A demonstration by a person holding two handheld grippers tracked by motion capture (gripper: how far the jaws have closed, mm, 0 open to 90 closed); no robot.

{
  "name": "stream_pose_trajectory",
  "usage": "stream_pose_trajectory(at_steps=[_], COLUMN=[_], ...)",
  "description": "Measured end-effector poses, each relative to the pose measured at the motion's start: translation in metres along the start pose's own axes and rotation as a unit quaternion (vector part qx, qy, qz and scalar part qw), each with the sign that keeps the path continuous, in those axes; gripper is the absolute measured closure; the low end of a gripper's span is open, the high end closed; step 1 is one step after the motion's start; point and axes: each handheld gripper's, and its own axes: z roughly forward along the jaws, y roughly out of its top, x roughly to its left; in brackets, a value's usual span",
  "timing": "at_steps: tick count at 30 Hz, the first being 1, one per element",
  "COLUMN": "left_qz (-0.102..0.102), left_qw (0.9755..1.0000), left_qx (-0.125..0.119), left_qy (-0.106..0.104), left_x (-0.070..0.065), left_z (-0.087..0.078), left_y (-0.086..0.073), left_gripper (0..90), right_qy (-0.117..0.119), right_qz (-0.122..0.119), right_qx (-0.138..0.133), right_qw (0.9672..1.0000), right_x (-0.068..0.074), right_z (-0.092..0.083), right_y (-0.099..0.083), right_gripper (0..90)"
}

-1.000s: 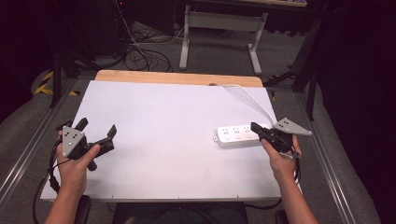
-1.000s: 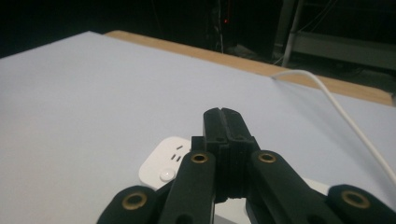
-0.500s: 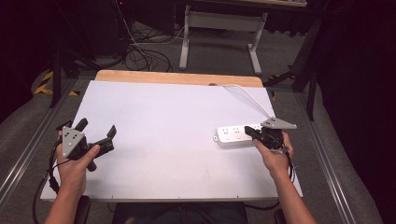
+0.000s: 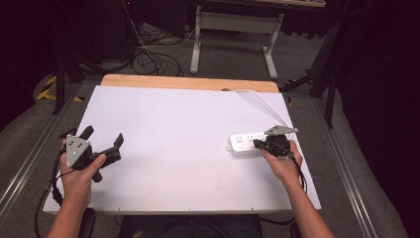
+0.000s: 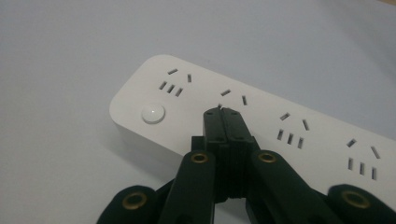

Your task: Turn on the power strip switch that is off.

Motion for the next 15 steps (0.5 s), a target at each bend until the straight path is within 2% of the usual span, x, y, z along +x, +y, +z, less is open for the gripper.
stream_pose_trajectory(at_steps=[8,15], left_qz=[0.001,0.001], left_qw=[1.0000,1.0000], left_qx=[0.001,0.001], left_qy=[-0.002,-0.002], left_x=[-0.0002,0.0000], left_z=[-0.0005,-0.0010], left_y=[0.0000,-0.0001], left_gripper=[3.5,3.5], right_qy=[-0.005,0.001], right_qz=[-0.010,0.001], right_qx=[0.006,0.005], right_qw=[0.9999,1.0000], right_x=[0.0002,-0.0013], right_z=[0.0073,0.0092], right_y=[0.0008,-0.0003], right_gripper=[90.0,90.0])
